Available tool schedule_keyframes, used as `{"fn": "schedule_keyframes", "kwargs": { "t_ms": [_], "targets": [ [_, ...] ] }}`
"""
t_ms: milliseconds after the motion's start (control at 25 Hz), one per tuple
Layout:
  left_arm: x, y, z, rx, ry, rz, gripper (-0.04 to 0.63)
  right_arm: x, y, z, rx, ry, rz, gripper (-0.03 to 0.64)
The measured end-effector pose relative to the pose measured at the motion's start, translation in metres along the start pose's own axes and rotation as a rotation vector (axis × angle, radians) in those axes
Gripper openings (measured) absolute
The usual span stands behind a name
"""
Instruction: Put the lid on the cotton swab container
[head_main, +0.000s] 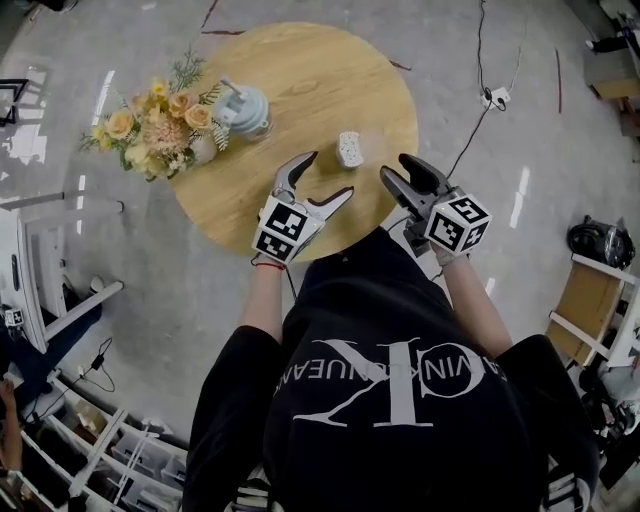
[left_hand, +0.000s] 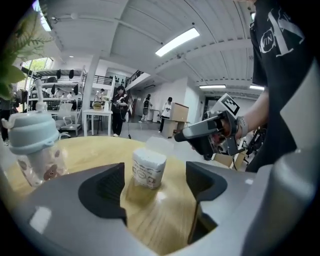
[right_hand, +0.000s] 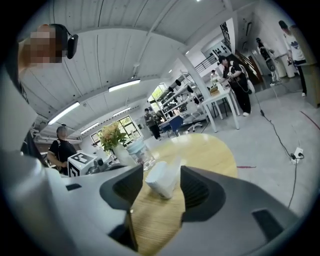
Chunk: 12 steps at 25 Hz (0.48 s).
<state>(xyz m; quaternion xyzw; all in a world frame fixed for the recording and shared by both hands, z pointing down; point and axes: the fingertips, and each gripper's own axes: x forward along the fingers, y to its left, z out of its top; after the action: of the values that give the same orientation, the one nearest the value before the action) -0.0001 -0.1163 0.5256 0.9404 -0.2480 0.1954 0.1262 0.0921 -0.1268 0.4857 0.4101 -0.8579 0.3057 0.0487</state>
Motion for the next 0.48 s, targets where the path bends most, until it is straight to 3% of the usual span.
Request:
{"fn": "schedule_keyframes", "kwargs": {
  "t_ms": [240,480],
  "targets": [
    [0.034,0.010,-0.022,0.103,0.174,-0.056,0.391,0.021,-0.012,-0.002,0.026,0.066,0.055,0.199],
    [0.055,0.023,-0.029,0.140,0.210,-0.083,0.391,0.031,-0.011,0.000,0.011,0.084,0.099,0.199]
  ]
}}
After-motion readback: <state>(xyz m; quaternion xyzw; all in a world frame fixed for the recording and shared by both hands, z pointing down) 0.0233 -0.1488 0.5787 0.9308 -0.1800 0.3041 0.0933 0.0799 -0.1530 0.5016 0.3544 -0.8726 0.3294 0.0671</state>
